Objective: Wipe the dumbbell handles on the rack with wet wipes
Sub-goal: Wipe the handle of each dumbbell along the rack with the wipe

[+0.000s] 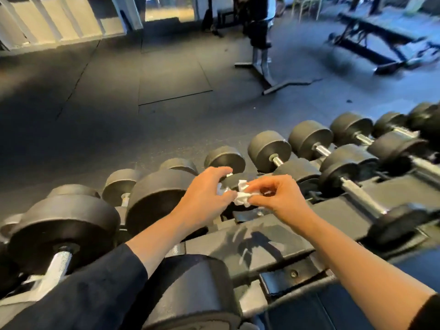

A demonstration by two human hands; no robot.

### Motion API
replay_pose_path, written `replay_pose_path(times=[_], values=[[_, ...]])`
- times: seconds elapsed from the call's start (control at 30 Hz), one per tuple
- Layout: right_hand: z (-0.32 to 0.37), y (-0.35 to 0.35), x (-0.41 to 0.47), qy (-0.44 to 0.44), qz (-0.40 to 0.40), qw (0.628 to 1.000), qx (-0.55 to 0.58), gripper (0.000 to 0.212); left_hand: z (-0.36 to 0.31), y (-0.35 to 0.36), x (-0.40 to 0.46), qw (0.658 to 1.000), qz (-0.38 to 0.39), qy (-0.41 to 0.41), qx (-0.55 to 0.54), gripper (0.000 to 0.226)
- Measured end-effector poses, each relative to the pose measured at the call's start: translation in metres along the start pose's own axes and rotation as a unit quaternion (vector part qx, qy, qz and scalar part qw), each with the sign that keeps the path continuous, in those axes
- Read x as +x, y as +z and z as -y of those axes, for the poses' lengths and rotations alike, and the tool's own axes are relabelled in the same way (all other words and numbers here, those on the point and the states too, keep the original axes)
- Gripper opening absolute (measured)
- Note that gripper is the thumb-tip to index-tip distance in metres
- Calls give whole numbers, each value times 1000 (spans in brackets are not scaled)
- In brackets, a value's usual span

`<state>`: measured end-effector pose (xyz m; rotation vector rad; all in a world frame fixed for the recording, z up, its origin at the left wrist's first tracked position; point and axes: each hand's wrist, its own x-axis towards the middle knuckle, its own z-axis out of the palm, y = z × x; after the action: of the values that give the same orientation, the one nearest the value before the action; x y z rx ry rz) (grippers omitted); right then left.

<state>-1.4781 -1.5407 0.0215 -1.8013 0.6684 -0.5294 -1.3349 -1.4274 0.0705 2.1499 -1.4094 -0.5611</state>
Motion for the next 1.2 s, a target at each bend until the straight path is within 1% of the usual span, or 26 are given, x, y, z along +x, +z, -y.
replay_pose_path(times=[0.13,0.27,0.33,0.4,0.57,0.8,0.9,1.03,1.2], values=[[-3,-30,-22,41,-83,993,-68,22,-25,23,17,995,60,76,-27,51],[-1,-56,-44,72,-137,981,-115,21,-42,46,24,987,98,126,-35,50],[0,-66,-53,78,-145,978,-126,20,-48,52,23,984,108,140,-36,42],[-2,-74,-58,83,-152,977,-124,19,-51,57,22,982,112,150,-28,39],[-13,-98,-53,91,-150,970,-167,20,-59,69,26,983,112,145,-19,49],[-42,-168,-20,84,-123,963,-224,18,-83,102,55,989,102,103,-24,56],[-60,-203,-3,109,-112,956,-247,15,-96,124,72,993,97,70,-24,56],[-82,-234,18,105,-37,943,-315,15,-111,163,96,993,112,35,-23,61],[-101,-237,34,59,88,920,-378,20,-126,201,113,993,110,-11,-35,70]])
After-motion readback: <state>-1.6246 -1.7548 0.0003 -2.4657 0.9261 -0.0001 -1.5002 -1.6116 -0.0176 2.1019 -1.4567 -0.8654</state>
